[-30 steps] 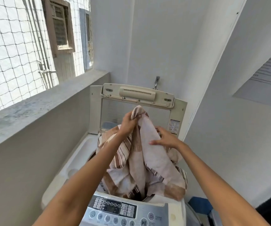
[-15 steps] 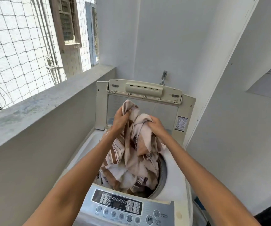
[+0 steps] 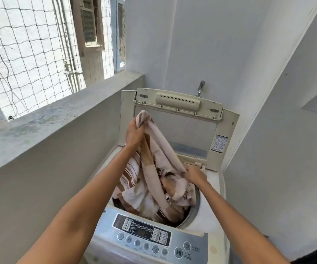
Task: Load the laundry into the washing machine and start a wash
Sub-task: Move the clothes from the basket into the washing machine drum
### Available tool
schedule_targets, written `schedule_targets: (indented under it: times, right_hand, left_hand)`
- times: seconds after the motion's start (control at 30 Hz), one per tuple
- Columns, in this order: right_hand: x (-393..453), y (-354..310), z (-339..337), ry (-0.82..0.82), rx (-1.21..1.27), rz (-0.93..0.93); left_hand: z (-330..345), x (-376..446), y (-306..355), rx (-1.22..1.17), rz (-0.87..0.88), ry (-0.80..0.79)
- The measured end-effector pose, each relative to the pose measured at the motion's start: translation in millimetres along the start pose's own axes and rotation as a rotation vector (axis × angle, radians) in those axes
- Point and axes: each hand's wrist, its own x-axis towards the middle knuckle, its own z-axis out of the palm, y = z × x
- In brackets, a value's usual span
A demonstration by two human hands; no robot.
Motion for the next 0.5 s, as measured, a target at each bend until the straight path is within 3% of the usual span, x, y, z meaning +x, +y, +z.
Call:
schedule_targets:
  times: [0.13, 0.23, 0.4, 0.5]
  right_hand:
    - [-7, 2, -24, 0.220, -0.165, -0.044]
    - [-10, -27, -84, 0.400, 0.099, -0.107]
    - [-25, -93, -195, 0.668, 0.405, -0.387]
    - [-35, -118, -249, 0.743, 0.534, -0.460]
  left_hand:
    - [12, 3, 27, 0.178, 0.195, -0.043]
    - [21, 11, 57, 0.132, 0.228, -0.016]
    - [33, 14, 118, 0.027, 0.228, -0.015]
    - [34, 14, 156, -0.214, 0.226, -0.187]
